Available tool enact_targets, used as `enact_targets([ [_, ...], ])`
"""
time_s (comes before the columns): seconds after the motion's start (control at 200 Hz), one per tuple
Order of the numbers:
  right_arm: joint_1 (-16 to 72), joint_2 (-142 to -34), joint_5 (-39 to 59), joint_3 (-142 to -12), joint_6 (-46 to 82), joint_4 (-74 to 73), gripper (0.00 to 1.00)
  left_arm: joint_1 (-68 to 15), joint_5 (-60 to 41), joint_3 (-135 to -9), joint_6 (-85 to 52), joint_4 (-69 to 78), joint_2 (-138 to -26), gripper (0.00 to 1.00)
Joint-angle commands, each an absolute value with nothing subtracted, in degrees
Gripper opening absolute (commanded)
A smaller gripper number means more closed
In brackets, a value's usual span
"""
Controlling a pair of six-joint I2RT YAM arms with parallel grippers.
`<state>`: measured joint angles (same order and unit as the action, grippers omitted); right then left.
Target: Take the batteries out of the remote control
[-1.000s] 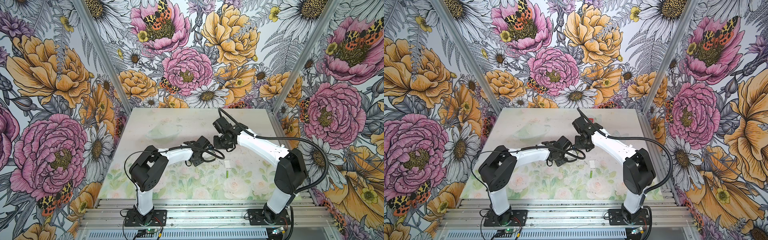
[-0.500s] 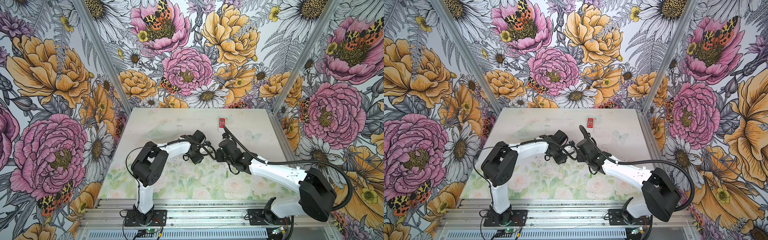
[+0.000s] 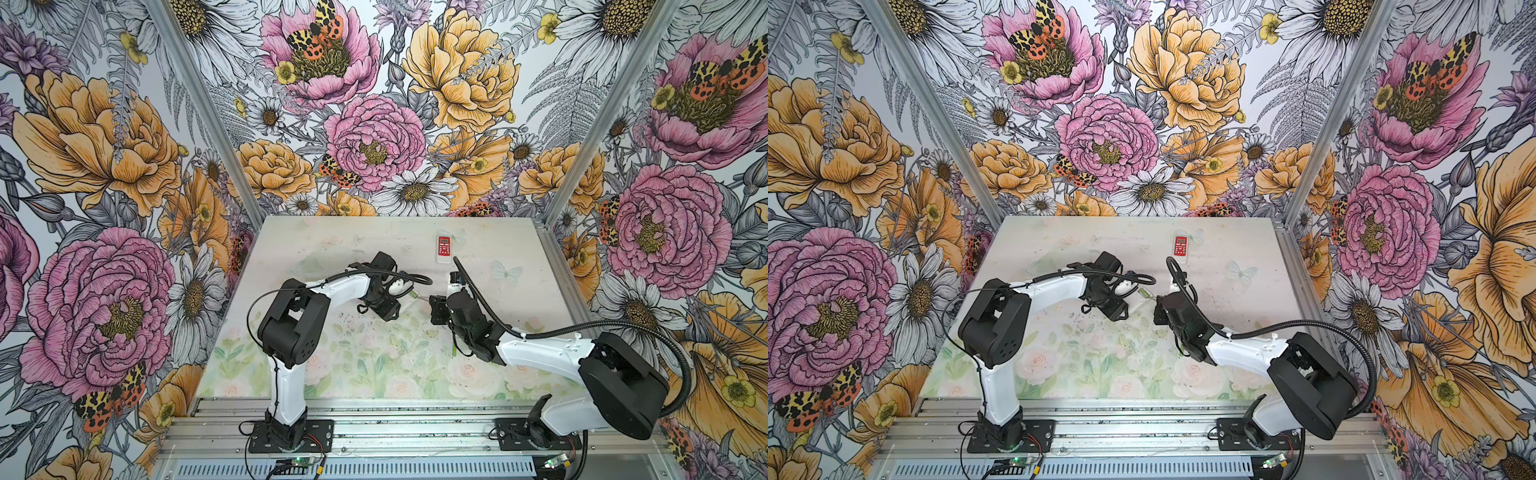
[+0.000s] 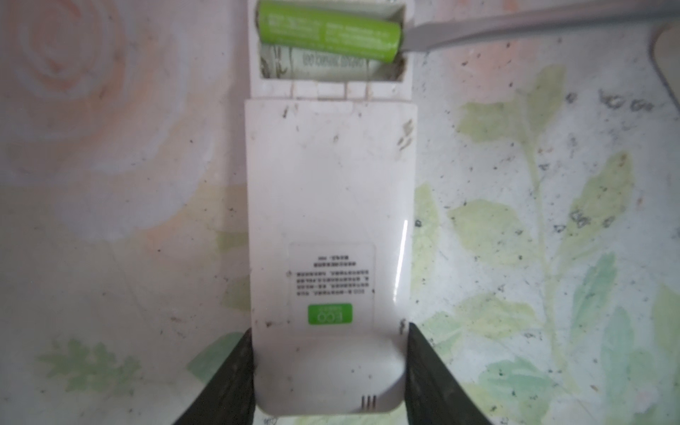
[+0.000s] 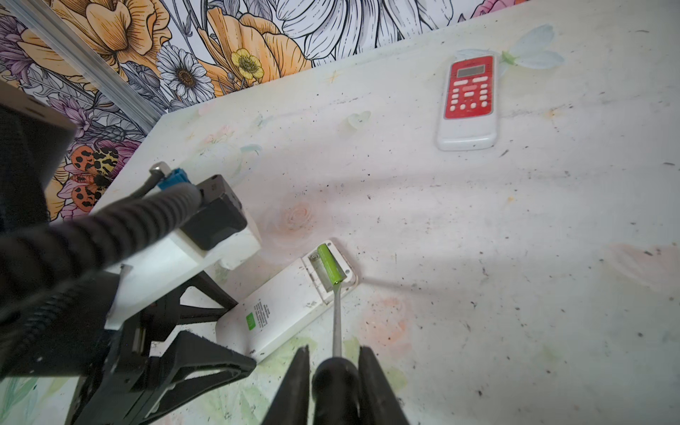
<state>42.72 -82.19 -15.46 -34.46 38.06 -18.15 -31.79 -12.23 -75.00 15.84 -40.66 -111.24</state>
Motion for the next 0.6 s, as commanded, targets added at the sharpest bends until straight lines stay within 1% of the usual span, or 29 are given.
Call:
enact_targets([
  [0.0, 43.02, -84.37, -11.27, -34.11, 39.69, -28.13, 0.00, -34.03, -28.53, -75.74, 18.73, -41.74, -111.88, 0.00],
  [0.28, 42.63, -83.63, -12.55, -33.02, 40.44, -34.41, 0.00, -33.57, -28.66, -75.06, 17.73, -42.18, -111.95, 0.00],
  [0.59, 42.54, -81.92, -13.34, -32.60, 40.69, -33.59, 0.00, -33.89, -23.18, -74.65, 17.23, -42.29, -111.79, 0.00],
])
